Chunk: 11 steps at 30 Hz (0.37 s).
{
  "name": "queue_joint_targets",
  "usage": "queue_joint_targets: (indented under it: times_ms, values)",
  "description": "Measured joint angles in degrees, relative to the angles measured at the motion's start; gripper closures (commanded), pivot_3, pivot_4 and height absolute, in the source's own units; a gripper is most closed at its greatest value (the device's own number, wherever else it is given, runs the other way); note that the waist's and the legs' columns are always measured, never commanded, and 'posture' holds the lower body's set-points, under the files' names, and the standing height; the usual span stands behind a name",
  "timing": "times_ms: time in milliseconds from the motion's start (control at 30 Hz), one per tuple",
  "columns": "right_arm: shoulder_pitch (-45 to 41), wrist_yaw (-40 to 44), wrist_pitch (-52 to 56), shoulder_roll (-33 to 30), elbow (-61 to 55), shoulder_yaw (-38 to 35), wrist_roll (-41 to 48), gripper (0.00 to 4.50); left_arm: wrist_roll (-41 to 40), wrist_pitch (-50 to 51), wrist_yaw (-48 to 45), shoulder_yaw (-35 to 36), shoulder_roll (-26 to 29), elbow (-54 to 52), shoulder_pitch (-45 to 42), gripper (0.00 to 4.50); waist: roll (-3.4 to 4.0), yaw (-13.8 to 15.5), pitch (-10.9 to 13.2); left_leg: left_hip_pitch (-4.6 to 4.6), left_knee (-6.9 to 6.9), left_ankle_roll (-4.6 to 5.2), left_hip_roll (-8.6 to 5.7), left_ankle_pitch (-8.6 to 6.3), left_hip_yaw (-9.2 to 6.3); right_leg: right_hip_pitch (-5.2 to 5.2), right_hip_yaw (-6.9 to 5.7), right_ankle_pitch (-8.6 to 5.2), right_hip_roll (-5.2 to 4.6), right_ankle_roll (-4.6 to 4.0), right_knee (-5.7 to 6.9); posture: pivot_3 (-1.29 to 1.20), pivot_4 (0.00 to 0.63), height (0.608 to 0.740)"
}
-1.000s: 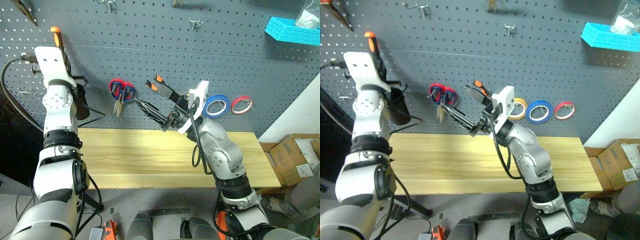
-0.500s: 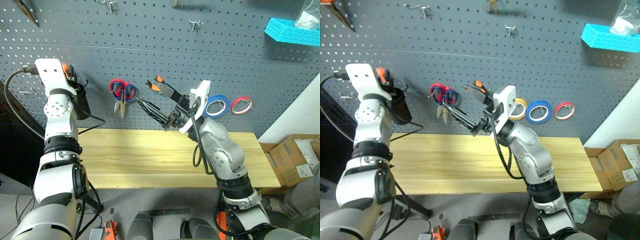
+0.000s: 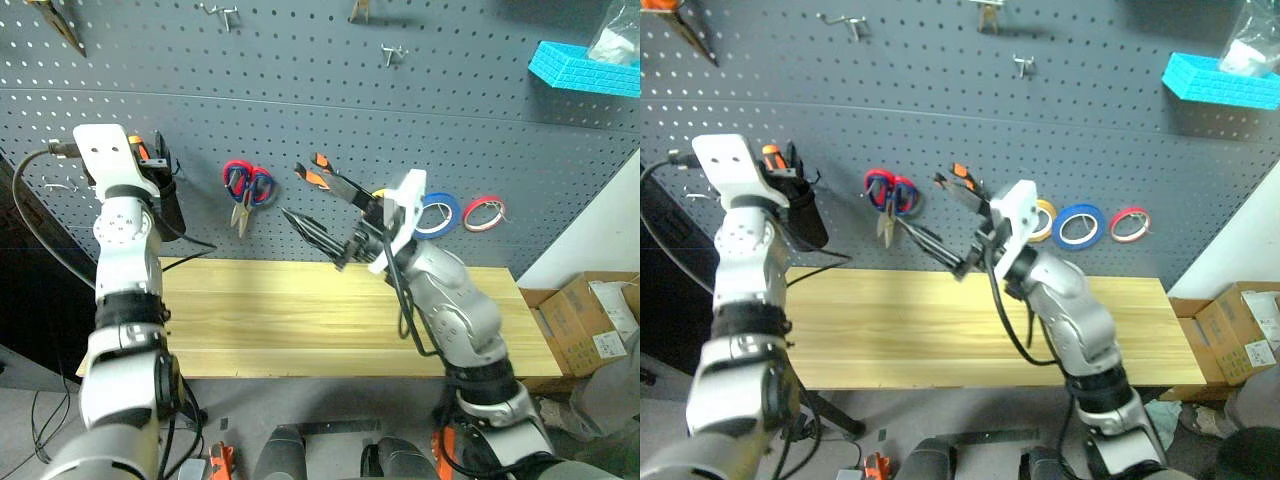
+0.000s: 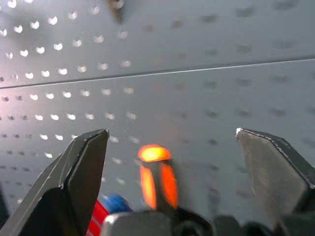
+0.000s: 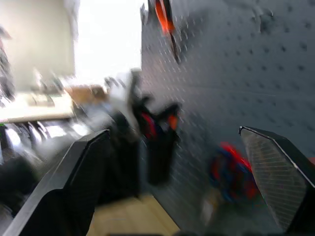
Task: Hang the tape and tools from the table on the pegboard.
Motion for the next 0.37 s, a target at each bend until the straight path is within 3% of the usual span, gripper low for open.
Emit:
queue_joint_targets:
  times_ms: [167, 267, 367]
  values:
    - [13.5, -8.4, 1.6, -5.2, -0.8, -0.7, -9.9, 0.00, -2.6, 13.5, -1.5, -8.1, -8.9, -22.7, 18.4, 0.04, 0.35, -0.5, -0.1, 0.29, -0.04, 0.04, 0.01, -0.02, 0.26, 0.09, 0.26, -0.21, -0.02, 0.03, 0.08, 0.15, 0.063, 0.740]
    - [19.2, -14.6, 3.9, -7.0, -0.5, -2.6, -15.8, 0.00, -3.2, 18.3, -2.4, -10.1, -11.9, -24.8, 27.8, 0.04, 0.49, -2.0, -0.1, 0.71, -0.06, 0.04, 0.08, -0.02, 0.27, 0.23, 0.27, -0.47, 0.06, -0.23, 0.28, 0.14, 0.062, 0.740]
    - [22.2, -19.2, 5.8, -5.7, 1.0, -5.0, -18.1, 0.00, -4.3, 19.2, -3.7, -9.9, -13.3, -23.8, 31.8, 0.04, 0.68, -3.2, -0.1, 1.02, -0.07, 0.03, 0.07, -0.03, -0.08, 0.46, 0.09, -0.44, 0.09, -0.31, 0.16, 0.12, 0.054, 0.740]
